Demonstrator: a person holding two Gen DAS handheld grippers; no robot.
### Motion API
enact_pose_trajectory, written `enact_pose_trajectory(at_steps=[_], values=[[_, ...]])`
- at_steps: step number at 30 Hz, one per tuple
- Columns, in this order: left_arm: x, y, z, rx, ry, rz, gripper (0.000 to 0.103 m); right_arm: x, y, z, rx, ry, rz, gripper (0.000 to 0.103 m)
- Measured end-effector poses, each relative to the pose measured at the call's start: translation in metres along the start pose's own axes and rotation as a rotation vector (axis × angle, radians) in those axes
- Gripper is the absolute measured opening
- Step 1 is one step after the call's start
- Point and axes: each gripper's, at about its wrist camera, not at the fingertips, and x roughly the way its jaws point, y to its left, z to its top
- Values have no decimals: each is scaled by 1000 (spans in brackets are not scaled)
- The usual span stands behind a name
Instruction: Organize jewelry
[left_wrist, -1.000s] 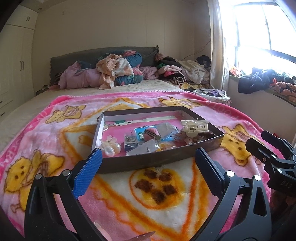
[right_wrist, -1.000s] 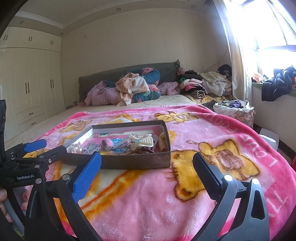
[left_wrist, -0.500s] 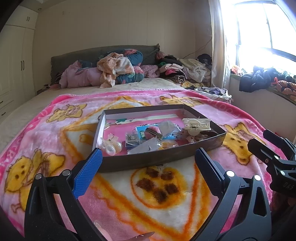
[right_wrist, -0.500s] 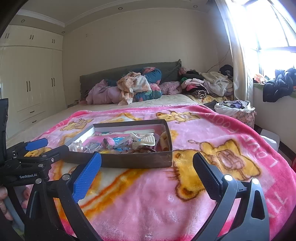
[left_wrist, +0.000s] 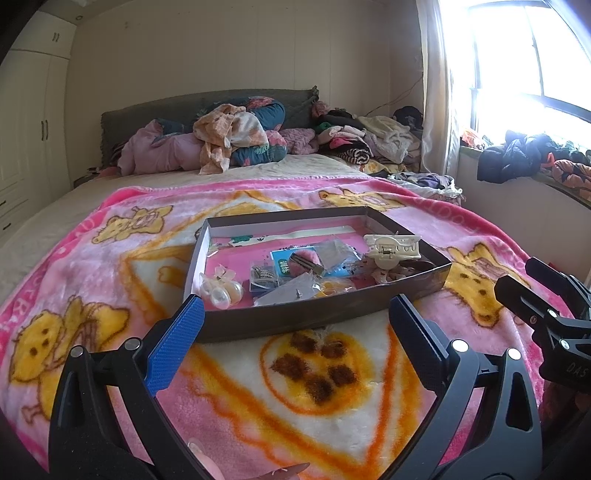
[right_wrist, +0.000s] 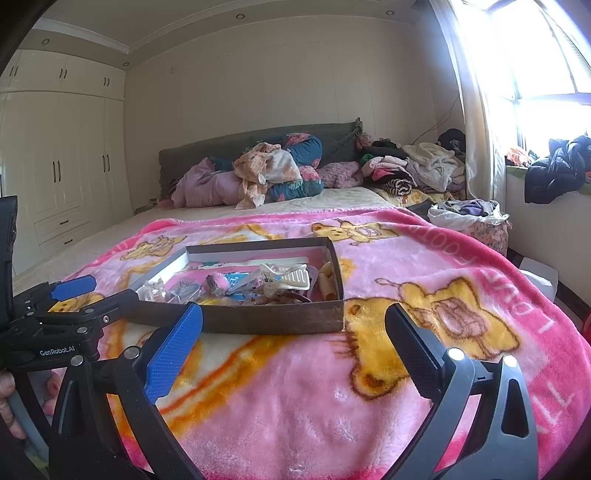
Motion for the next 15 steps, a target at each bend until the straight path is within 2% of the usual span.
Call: enact_pose_trajectory(at_steps=[15], values=[[0, 0, 0, -1, 0, 2, 91, 4, 0, -2, -3, 11, 4, 97]])
